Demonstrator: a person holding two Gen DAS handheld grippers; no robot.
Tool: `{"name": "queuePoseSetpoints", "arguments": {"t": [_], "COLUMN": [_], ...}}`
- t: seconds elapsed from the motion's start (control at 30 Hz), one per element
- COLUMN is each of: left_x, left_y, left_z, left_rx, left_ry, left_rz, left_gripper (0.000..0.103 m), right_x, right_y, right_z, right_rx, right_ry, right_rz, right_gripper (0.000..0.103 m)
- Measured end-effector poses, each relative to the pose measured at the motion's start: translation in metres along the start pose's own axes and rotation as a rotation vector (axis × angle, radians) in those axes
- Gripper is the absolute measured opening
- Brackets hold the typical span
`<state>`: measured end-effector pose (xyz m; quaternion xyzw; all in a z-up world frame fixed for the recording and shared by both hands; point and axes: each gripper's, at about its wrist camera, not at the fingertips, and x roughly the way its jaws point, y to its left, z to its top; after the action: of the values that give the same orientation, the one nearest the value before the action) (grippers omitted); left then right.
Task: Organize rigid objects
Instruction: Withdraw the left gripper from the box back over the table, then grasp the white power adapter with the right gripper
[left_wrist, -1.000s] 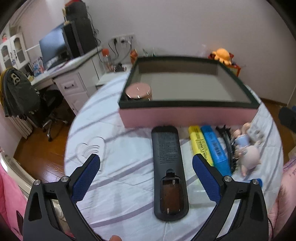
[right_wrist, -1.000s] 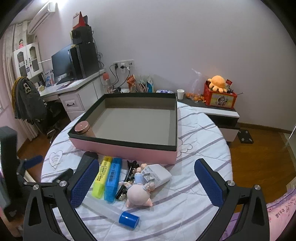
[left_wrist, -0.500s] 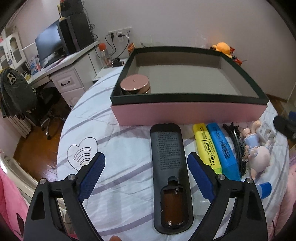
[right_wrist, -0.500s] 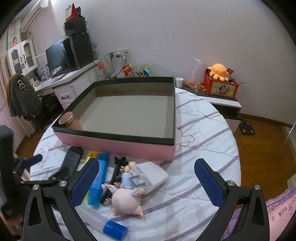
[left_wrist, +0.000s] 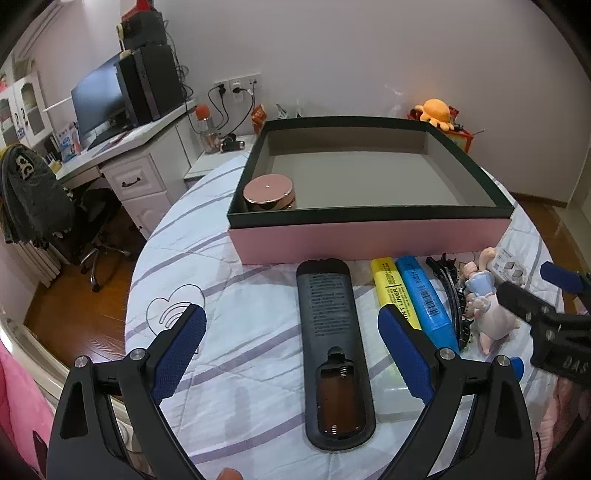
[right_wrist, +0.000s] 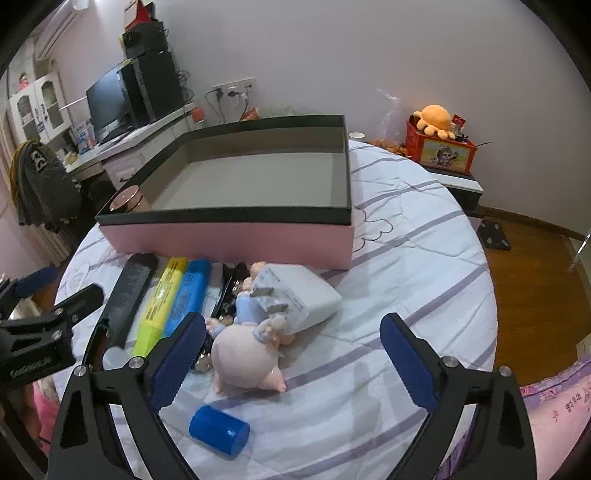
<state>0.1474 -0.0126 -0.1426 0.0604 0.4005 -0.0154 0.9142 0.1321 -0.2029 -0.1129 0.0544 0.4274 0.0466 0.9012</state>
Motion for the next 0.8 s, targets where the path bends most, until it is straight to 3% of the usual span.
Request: {"name": "queuePoseSetpoints", "arguments": {"t": [0.13, 0.27, 0.57, 0.8], "left_x": [-0.001, 0.000, 0.004, 0.002], "left_y": [0.006, 0.008, 0.000, -0.008], "left_z": [0.001, 0.002, 0.006, 0.005], "left_rx": [-0.007, 0.001, 0.023, 0.039], "left_ry": [-0.003, -0.007, -0.004, -0.004], "left_rz": [0.000, -0.005, -0.017, -0.027], "left_gripper": [0.096, 0.096, 0.097, 0.097], "right_x": [0.004, 0.019, 0.013, 0.015], "right_y": [-0.001, -0.004, -0.034, -0.064], "right_z": [0.008, 0.015, 0.016, 0.007], "right_rx": [0.006, -0.017, 0.067, 0.116], "right_ry": [-0.018, 0.007, -0.004, 0.032], "right_rz": [-0.014, -0.026, 0.016, -0.029], "right_gripper": [0.090, 0.075, 0.074, 0.074]}}
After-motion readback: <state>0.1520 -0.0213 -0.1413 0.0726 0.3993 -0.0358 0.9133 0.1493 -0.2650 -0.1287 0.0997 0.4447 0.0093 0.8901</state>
